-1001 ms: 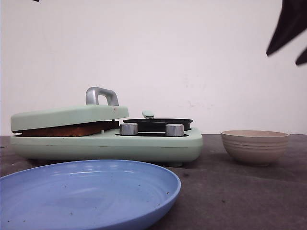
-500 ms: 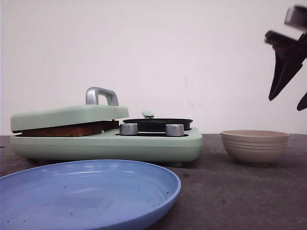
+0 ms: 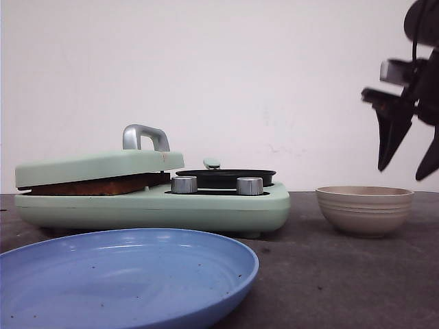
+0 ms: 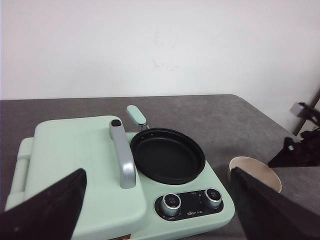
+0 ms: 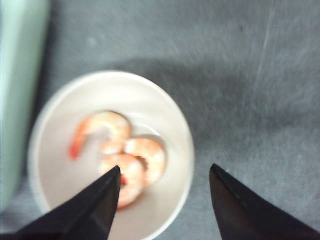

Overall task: Make breakfast with bread and shrimp
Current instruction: 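Move the right gripper down to the beige bowl rim and grasp it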

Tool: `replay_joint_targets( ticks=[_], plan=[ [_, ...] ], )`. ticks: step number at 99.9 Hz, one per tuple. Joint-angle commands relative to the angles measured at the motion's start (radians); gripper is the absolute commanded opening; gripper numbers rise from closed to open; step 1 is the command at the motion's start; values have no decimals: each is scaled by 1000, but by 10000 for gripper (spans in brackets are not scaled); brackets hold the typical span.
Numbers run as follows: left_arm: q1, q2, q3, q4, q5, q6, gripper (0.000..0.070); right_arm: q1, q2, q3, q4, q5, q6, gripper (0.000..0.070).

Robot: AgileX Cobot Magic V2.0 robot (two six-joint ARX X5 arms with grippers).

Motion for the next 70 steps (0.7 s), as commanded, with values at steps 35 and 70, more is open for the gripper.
replay_joint_targets(
  ticks=[35,70],
  plan=[
    [-5,-26,5,-48,-6,14,498,-2,143,17,8,10,-30,334],
    [-5,-26,5,-57,-10,14,498,-2,169,17,53,24,-36,205]
  ],
)
